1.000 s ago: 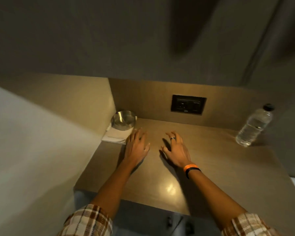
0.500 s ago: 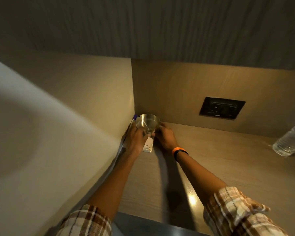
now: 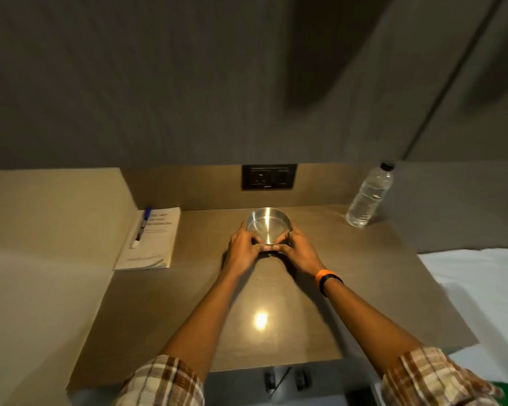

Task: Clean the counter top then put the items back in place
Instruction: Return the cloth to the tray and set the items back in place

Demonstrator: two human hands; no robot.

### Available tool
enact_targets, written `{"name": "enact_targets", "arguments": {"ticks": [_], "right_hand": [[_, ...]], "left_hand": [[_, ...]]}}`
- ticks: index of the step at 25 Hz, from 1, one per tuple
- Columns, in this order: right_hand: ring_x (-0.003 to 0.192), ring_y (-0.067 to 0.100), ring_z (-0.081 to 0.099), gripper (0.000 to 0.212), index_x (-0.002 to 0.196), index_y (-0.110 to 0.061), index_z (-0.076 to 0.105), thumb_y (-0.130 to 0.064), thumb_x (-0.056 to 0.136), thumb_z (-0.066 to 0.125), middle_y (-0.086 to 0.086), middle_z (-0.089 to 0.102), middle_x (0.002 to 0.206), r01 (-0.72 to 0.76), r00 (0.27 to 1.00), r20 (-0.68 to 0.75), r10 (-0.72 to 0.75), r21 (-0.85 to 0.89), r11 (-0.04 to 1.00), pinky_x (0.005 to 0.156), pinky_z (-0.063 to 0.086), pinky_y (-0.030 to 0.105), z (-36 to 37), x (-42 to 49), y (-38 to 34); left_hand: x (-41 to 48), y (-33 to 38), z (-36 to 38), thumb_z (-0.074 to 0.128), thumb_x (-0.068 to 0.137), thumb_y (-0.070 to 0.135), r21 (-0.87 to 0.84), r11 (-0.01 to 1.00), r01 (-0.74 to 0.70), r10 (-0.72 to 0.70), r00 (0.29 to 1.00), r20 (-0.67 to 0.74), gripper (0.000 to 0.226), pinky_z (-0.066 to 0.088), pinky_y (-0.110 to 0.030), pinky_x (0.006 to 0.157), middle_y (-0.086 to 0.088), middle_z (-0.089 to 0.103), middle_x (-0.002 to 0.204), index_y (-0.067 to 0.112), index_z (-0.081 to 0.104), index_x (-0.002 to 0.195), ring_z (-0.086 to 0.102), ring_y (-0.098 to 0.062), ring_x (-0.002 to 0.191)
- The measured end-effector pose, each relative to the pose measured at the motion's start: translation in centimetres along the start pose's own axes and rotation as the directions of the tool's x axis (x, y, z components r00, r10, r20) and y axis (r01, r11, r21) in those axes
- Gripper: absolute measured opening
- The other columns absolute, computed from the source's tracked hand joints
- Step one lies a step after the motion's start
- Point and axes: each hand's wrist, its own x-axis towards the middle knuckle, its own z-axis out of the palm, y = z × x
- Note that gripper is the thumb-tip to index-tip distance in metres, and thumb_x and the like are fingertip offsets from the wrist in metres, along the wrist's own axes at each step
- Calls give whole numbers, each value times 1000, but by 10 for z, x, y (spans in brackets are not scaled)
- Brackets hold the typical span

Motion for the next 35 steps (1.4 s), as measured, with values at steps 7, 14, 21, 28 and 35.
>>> {"name": "enact_targets", "arguments": {"ticks": [7,14,21,28,35], "right_hand": [[102,9,60,13,82,-21,75,-33,77,79,-3,59,123,-69,996,-46,71,35,997,82,47,17,-43,-10,49],[102,6,58,13,76,-29,69,-38,80,77,-19,55,123,-141,980,-134,146,47,989,78,50,27,-34,-3,38],[146,20,31,61,141,-29,46,0,89,63,1,27,162,-146,939,-296,175,115,982,112,34,33,-28,-26,8],[111,6,57,26,116,-16,63,-5,95,54,-2,53,124,190,971,-171,-168,122,974,100,53,34,88,-15,-99],[116,24,56,34,128,-14,61,-32,99,56,9,56,133,37,985,167,-51,90,995,100,47,36,206,34,-182]], "left_hand": [[12,28,60,71,84,-2,129,987,-96,90,995,52,5,50,-13,79,-11,54,130,1,70,88,59,-15,90],[33,5,76,59,92,1,266,954,-137,143,990,-2,19,53,-39,92,-14,52,128,11,65,107,58,-27,107],[5,22,53,50,100,6,46,995,-86,89,993,-80,42,44,-13,98,13,39,151,14,48,141,44,-7,134],[-16,-64,-89,59,96,26,470,868,158,59,909,-413,43,35,-42,109,-8,49,143,19,51,138,41,-28,131],[-9,-137,-196,64,93,24,615,738,277,-124,952,-280,50,39,-42,112,-15,36,150,16,50,140,34,-32,138]]}}
